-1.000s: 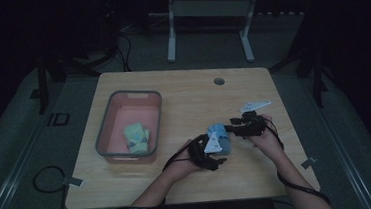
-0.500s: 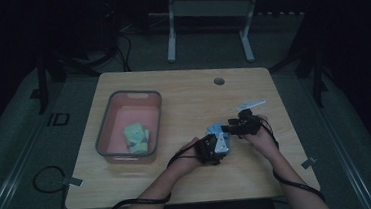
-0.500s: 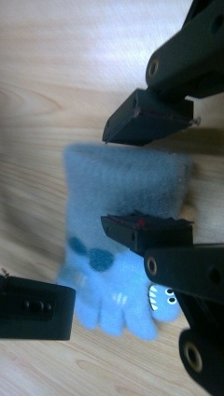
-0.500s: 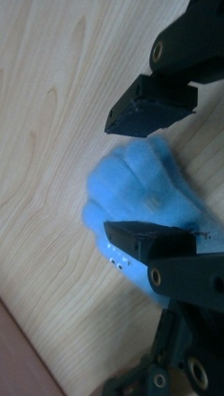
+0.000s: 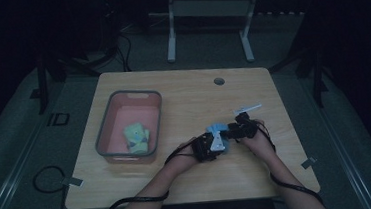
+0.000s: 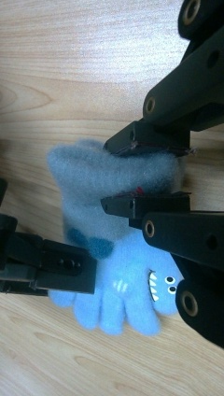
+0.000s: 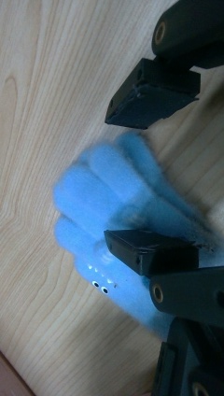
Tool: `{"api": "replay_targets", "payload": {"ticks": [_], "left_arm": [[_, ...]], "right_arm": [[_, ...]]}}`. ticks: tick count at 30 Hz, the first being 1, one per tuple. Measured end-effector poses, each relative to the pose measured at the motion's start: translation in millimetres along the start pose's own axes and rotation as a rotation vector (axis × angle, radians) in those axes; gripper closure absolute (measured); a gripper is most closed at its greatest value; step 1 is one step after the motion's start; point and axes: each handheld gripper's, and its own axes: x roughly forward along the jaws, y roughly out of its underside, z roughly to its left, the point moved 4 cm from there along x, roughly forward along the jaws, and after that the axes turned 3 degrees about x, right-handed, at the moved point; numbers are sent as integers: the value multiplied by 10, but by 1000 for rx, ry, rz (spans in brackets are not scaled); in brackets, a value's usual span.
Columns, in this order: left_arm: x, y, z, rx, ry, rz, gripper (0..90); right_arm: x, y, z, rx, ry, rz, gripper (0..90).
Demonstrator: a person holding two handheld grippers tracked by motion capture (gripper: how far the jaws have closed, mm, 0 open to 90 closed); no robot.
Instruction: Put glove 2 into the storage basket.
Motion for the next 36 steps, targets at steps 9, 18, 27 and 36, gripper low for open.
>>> {"api": "replay_targets", "payload": {"ticks": [9, 18, 27, 36], "left_arm": [[-2, 4, 21, 17, 22, 10, 753], [-32, 21, 33, 10, 33, 20, 759], [-221, 43, 89, -21, 0, 21, 758], [-478, -57, 159, 27, -28, 34, 758]], "right_arm": [[23, 29, 114, -12, -68, 13, 619], [160, -10, 301, 1, -203, 51, 746], [51, -133, 321, -2, -164, -28, 779], [-121, -280, 372, -1, -194, -78, 784]]}}
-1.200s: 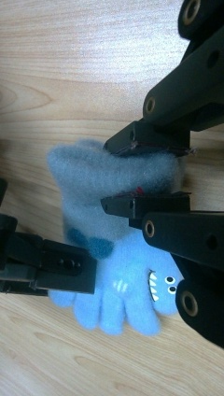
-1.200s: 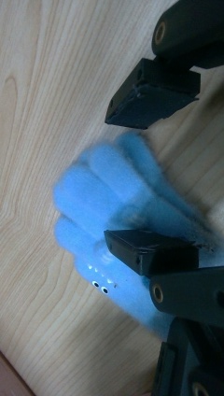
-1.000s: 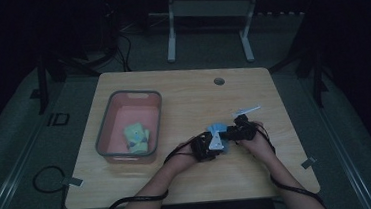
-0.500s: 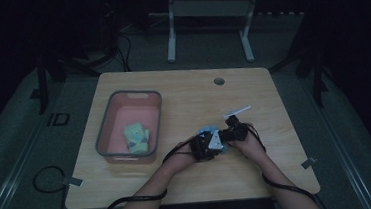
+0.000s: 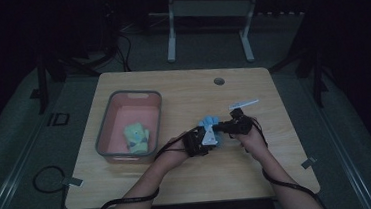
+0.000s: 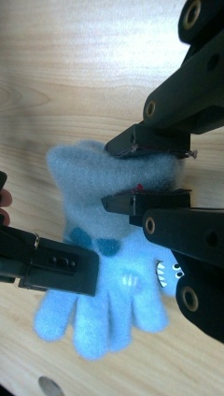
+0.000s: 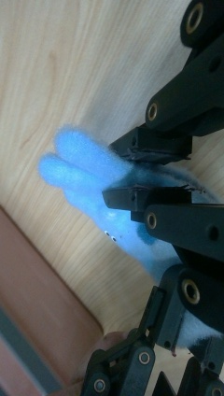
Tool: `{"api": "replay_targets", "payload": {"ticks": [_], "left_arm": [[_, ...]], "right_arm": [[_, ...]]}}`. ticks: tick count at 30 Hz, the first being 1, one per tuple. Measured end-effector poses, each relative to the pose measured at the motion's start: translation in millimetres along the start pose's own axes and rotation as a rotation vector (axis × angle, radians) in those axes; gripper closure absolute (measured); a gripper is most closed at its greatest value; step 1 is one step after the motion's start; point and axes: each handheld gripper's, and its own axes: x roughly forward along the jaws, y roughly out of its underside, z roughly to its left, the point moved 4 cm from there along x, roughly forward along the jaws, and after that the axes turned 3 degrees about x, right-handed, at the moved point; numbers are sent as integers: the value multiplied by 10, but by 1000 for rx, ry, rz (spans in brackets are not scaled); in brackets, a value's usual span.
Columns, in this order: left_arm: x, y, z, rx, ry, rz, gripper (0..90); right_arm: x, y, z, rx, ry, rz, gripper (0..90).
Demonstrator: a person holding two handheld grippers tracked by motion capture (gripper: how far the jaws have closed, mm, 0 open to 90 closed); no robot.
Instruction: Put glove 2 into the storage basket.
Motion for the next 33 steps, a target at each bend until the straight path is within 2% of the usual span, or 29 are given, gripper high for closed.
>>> {"api": "replay_targets", "payload": {"ticks": [8, 14, 18, 33], "left_arm": [[-234, -52, 79, 30, -30, 21, 759], [-379, -50, 129, 30, -46, 26, 758], [-536, -32, 182, 31, -66, 33, 758], [-958, 166, 312, 7, -120, 67, 758]], "right_arm": [[-63, -171, 137, -19, -18, -35, 785], [-59, -290, 246, -42, -23, -44, 785], [-45, -416, 352, -52, -41, -48, 785], [162, -766, 721, -120, -64, -38, 785]]}}
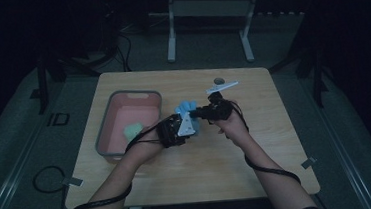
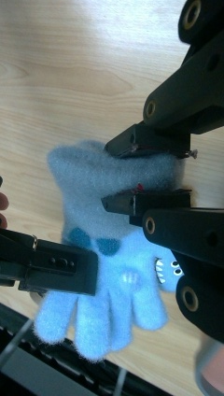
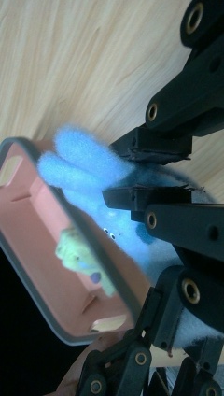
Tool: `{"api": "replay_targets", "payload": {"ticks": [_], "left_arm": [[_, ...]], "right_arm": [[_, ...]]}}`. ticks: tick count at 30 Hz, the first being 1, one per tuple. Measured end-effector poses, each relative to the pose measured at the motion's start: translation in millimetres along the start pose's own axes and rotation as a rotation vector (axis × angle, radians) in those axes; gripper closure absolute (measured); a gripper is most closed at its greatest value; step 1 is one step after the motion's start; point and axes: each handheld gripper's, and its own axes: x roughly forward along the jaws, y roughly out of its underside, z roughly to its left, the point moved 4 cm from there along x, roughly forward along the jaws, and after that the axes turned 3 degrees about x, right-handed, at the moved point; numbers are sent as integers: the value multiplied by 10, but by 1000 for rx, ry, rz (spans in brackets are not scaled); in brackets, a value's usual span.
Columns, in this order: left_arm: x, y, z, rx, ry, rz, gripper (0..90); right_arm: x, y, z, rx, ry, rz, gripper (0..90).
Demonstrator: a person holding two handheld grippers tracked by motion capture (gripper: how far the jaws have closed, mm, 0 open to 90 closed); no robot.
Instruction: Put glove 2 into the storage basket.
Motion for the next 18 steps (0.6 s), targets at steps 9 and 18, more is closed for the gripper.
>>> {"api": "replay_targets", "payload": {"ticks": [9, 18], "left_arm": [[-166, 170, 59, -24, -25, 15, 758], [-409, 382, 139, -49, -67, 42, 758]], "right_arm": [[200, -186, 187, -36, -23, 11, 785], [408, -413, 413, -78, -52, 18, 785]]}}
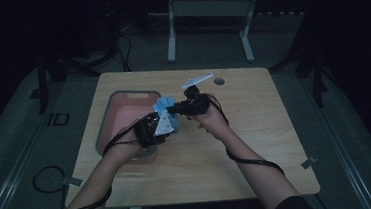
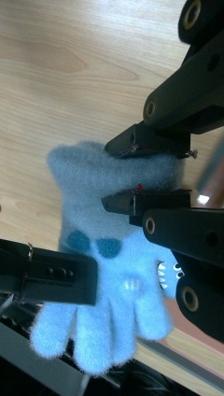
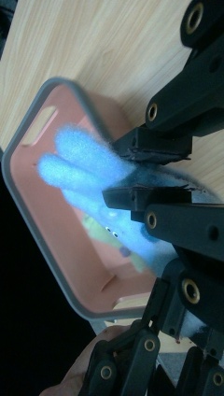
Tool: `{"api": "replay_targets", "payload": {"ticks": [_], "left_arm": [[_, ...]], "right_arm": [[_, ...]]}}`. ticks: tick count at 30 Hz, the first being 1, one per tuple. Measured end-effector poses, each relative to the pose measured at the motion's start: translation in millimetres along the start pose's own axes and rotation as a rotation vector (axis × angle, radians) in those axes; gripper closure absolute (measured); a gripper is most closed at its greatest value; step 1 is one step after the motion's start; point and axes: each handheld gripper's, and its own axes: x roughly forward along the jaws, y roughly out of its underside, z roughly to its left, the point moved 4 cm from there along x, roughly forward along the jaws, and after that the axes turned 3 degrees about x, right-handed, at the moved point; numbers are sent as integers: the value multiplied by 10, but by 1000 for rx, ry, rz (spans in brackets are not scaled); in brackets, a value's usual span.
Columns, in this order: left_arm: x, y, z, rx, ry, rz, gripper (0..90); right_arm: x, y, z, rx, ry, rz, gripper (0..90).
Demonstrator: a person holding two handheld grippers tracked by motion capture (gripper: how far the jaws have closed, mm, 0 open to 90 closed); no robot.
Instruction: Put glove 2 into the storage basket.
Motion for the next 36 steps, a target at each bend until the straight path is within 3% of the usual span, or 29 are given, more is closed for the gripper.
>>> {"api": "replay_targets", "payload": {"ticks": [22, 30, 36], "left_arm": [[-440, 609, 110, -76, -55, 50, 758], [-447, 778, 117, -89, -39, 57, 757], [-350, 873, 82, -100, -16, 74, 757]], "right_arm": [[650, -323, 466, -62, -85, 32, 784], [829, -304, 514, -54, -91, 41, 784], [957, -198, 460, -33, -92, 60, 784]]}}
